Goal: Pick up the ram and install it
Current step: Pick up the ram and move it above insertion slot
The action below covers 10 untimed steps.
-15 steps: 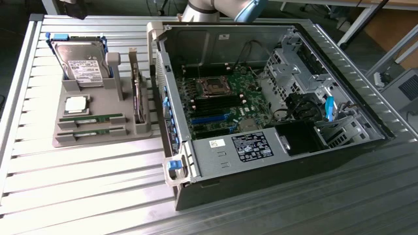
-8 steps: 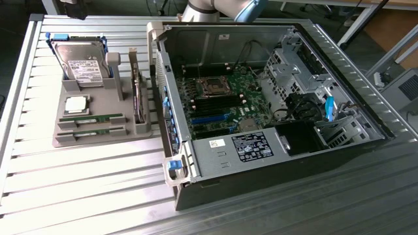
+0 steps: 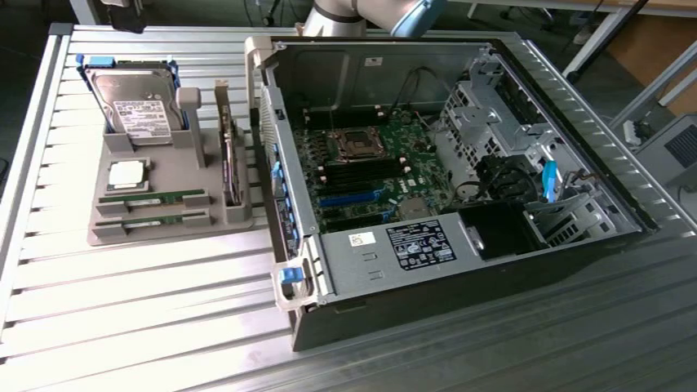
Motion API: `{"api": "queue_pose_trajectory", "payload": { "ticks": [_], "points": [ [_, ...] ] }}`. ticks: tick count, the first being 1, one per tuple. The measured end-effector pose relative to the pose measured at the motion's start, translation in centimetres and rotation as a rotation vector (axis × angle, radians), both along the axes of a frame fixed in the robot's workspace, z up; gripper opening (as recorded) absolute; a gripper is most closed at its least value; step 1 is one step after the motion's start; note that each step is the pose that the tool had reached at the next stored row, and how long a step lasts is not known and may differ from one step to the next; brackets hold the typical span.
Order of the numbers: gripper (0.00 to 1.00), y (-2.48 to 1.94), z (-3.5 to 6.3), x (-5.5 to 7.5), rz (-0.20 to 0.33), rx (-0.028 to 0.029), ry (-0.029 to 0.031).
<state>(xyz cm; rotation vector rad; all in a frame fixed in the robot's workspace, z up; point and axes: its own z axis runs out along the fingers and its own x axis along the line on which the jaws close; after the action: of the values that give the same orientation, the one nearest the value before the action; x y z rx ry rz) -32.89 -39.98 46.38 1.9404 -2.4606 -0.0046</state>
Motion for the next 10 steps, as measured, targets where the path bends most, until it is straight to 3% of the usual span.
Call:
{"api": "queue_pose_trajectory", "payload": {
  "ticks": [10],
  "points": [
    [0.09,0.0,0.0,0.0,0.111,-0.0059,0.0]
  ]
}}
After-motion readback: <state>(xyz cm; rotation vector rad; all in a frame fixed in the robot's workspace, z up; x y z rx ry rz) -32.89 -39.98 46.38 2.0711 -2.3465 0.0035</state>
